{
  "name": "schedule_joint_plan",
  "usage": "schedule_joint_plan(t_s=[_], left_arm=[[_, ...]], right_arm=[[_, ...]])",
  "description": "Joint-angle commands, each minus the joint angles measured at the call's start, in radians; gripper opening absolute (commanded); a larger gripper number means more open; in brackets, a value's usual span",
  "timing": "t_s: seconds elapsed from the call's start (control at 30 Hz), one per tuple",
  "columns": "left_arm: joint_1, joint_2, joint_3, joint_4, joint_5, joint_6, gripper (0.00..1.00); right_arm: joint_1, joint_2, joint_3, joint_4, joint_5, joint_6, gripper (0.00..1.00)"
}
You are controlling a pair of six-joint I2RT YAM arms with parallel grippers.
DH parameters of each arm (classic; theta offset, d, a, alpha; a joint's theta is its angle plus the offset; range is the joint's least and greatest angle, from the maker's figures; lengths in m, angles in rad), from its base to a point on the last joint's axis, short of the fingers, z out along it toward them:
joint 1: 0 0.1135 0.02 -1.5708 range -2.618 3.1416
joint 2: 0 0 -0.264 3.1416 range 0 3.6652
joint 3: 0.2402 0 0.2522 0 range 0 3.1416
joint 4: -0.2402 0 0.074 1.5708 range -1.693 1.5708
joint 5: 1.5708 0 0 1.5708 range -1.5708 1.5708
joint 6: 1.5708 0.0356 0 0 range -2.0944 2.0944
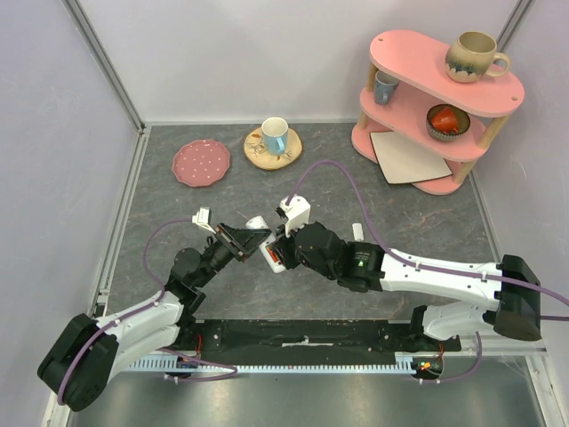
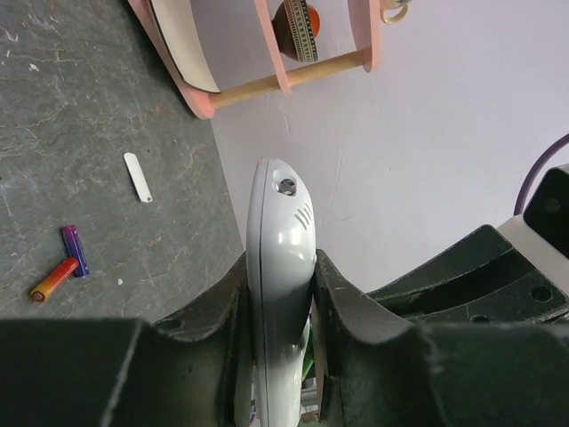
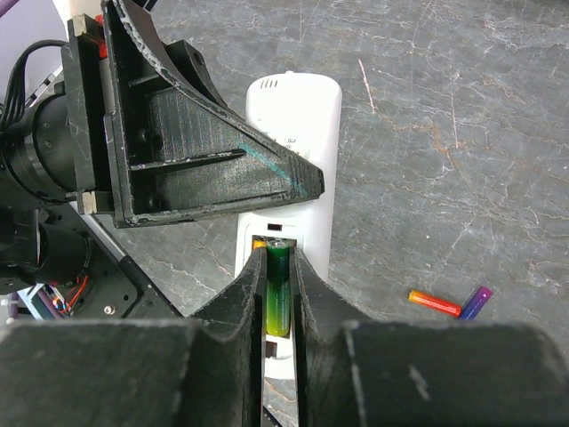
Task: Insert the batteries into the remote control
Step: Load the battery into the remote control.
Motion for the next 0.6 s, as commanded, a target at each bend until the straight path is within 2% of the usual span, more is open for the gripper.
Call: schedule_joint_plan(t_s=[0.0,0.57], left_arm=[[-0.001,-0.007,0.023,0.135,-0.030,0.001,0.02],[-0.003,0.009,0.026,0.113,-0.019,0.012,0.02]], right_arm=[[0.008,0.023,0.020,-0.076,-0.006,0.013,0.20],[0.006,0.040,0.082,-0.099,0.045,0.014,0.40]])
